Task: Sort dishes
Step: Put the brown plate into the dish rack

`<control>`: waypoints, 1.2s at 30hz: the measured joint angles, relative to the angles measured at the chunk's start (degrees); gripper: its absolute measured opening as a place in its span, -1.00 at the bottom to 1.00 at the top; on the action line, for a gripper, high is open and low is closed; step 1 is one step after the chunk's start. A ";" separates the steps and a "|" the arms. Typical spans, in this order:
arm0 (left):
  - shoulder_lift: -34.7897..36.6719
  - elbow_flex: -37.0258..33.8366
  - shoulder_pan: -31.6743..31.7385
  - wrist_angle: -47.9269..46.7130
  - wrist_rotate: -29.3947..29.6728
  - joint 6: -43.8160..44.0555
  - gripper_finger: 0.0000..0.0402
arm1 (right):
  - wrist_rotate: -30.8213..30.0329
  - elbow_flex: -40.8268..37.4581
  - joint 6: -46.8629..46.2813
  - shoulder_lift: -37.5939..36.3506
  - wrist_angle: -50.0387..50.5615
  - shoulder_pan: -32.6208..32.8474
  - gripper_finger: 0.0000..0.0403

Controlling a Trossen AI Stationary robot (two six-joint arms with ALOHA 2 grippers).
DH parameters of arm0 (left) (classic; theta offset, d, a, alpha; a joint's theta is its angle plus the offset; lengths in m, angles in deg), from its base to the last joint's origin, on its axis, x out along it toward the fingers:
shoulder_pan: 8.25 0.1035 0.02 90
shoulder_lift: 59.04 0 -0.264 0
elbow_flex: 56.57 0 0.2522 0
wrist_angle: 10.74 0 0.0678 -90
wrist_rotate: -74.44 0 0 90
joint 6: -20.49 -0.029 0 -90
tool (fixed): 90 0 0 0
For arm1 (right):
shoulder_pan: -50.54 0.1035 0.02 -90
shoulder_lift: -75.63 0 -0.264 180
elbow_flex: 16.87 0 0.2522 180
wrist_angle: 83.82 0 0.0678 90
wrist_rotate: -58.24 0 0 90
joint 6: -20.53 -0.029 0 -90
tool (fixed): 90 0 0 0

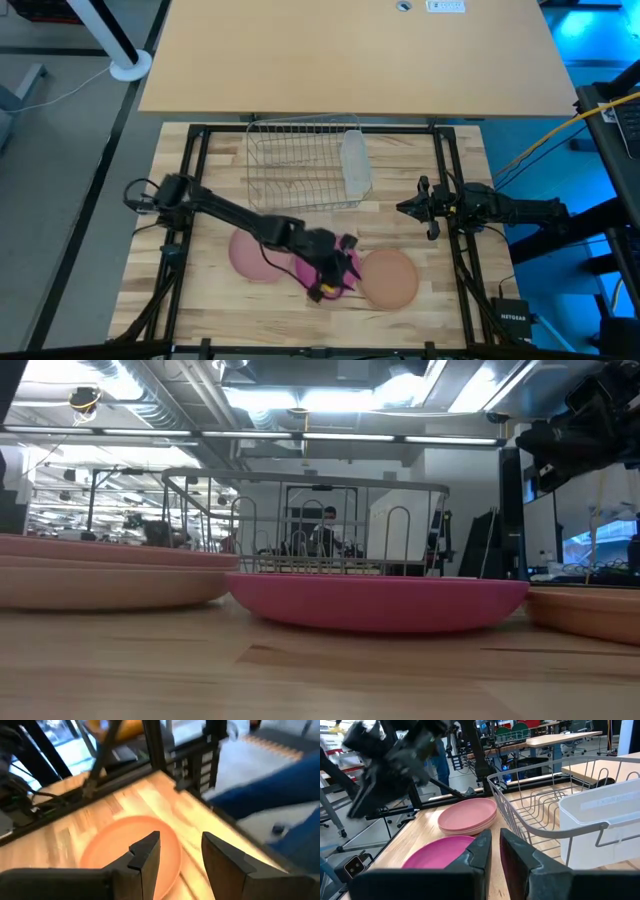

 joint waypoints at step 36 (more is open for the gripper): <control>-21.58 16.92 -2.35 -10.08 6.87 -10.47 -0.33 | 0.00 0.01 0.00 0.00 0.15 0.00 -0.78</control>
